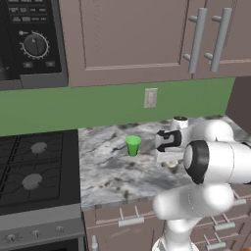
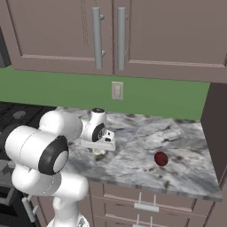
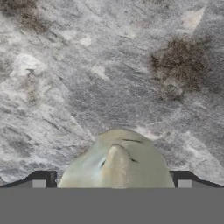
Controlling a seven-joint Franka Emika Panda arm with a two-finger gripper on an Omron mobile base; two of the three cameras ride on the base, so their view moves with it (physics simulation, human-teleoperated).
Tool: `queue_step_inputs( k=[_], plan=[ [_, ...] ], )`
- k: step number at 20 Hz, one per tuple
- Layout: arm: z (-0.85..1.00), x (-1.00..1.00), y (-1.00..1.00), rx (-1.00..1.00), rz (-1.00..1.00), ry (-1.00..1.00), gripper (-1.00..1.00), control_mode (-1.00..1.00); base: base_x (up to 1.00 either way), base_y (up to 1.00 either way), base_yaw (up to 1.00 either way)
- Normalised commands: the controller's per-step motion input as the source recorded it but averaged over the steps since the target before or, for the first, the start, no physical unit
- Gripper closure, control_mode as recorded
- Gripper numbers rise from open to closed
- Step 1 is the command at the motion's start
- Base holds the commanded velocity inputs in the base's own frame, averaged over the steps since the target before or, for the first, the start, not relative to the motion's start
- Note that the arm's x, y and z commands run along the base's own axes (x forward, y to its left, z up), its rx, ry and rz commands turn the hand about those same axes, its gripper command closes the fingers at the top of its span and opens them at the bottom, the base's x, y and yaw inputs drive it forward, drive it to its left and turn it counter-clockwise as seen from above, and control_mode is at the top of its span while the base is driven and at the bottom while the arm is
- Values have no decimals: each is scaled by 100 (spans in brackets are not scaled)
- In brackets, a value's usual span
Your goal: Place the garlic and potato inside the fridge drawer. Close the drawer after placing the vegetables.
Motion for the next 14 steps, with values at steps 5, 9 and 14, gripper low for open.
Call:
queue_step_inputs(
  k=[5,9,14],
  plan=[
    [-19,1,0,0,0,0,-100,-100,0,0,0],
    [-54,-33,-3,0,0,0,100,-100,0,0,0],
    [-41,-39,-1,0,0,-1,100,-100,0,0,0]
  ],
)
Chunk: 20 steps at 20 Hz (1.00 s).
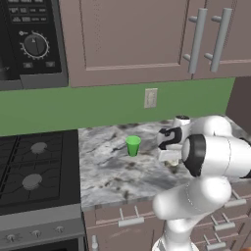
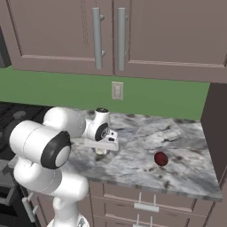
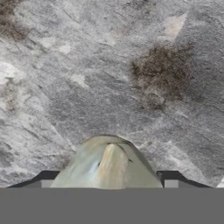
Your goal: Place the garlic and potato inside the fridge drawer. Close the drawer after placing the vegetables.
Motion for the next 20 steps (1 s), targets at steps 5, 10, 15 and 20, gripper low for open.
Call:
queue_step_inputs(
  k=[5,10,15,20],
  plan=[
    [15,-28,-2,8,-1,-7,100,-100,0,0,0],
    [98,-70,-6,9,-4,-17,100,-100,0,0,0],
    [100,-79,3,2,-3,-12,100,-100,0,0,0],
    [100,-70,24,0,0,-1,100,-100,0,0,0]
  ],
)
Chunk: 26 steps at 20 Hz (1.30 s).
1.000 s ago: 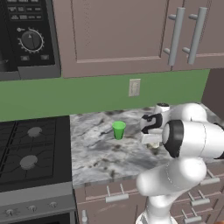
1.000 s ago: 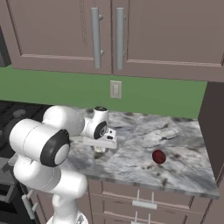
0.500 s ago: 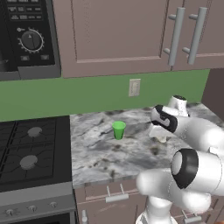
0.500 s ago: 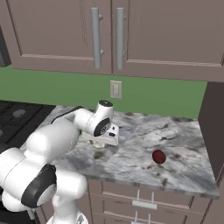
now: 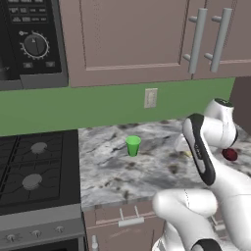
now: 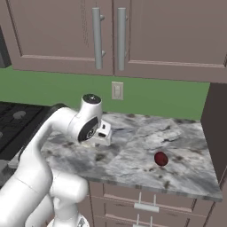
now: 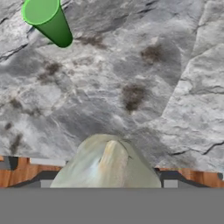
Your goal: Place the garlic and potato inside the fridge drawer. Close the drawer after placing the vegetables.
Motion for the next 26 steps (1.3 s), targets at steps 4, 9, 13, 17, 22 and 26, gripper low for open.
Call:
queue_step_inputs(
  k=[4,9,13,17,22,26],
  plan=[
    [89,-55,42,0,0,0,100,-100,0,0,0],
    [34,-32,52,-8,0,0,100,-100,0,0,0],
    [0,-1,33,-10,0,2,100,-100,0,0,0],
    [0,0,1,-1,0,0,100,-100,0,0,0],
    [-2,-5,0,0,0,0,100,100,-50,-6,0],
    [0,0,0,0,0,0,100,100,-100,-32,-7]
  ],
)
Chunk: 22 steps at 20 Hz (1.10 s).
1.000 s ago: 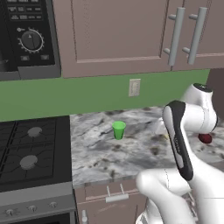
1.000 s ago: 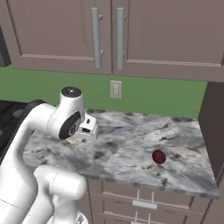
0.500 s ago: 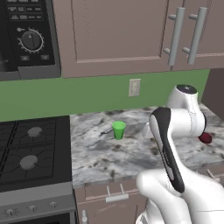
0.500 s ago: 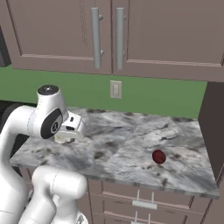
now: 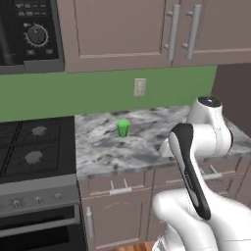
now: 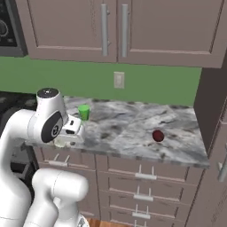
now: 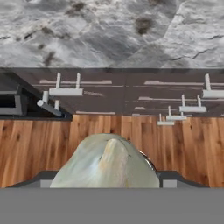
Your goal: Place the garlic and potato inside the fridge drawer. Close the drawer after placing the vegetables.
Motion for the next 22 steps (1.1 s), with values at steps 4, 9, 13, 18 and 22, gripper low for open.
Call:
queue_step_inputs(
  k=[4,9,13,18,22],
  plan=[
    [0,0,0,0,0,0,100,100,-99,-32,-21],
    [0,0,0,0,0,0,100,100,-78,-44,-25],
    [0,0,0,0,0,0,100,100,-30,-52,-24],
    [0,0,0,0,0,0,100,100,-22,-51,-25],
    [0,0,0,0,0,0,100,100,-6,-67,-34]
  ],
)
